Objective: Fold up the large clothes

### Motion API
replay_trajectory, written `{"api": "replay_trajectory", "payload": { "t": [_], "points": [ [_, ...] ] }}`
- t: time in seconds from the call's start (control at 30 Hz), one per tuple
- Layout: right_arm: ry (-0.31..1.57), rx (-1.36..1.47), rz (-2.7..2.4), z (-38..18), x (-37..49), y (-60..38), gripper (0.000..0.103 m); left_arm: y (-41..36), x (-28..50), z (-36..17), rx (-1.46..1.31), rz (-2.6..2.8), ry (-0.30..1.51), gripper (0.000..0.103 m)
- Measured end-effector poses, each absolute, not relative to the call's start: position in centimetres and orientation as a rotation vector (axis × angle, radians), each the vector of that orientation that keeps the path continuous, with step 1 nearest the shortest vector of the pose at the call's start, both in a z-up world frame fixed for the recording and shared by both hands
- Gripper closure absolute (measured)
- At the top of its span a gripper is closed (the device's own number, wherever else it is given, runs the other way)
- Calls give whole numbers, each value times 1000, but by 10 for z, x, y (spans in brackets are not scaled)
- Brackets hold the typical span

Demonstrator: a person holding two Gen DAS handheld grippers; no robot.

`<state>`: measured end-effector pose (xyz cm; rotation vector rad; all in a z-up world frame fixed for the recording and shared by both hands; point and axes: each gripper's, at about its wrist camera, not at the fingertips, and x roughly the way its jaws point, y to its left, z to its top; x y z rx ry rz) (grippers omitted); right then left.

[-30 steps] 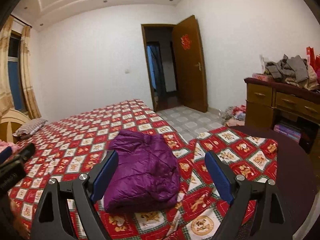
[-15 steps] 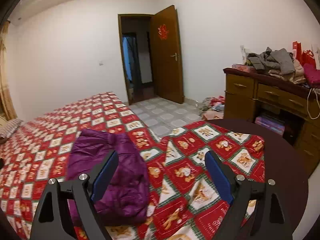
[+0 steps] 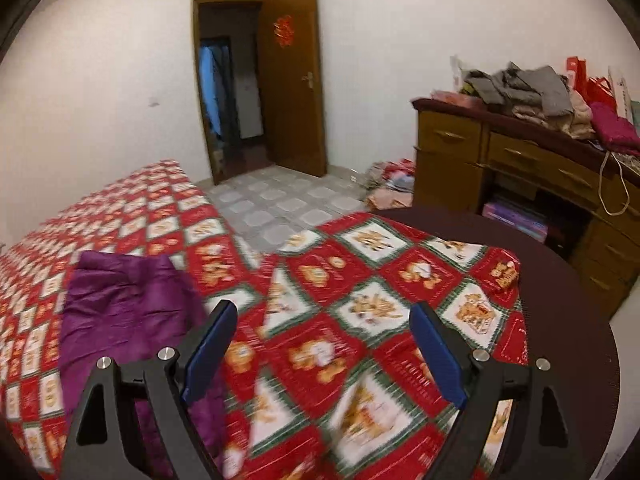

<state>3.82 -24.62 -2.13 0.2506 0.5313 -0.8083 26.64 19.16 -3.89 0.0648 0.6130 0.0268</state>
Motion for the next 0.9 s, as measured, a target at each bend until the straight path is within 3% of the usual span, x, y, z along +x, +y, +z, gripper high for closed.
{"api": "replay_trajectory", "payload": {
  "t": [0.27,0.9],
  "points": [
    [609,324,-936,-53,42,-306,15,229,289,-59,85,141,643,0],
    [616,243,-872,-49,67,-274,15,228,301,-69,51,128,673,0]
  ]
}}
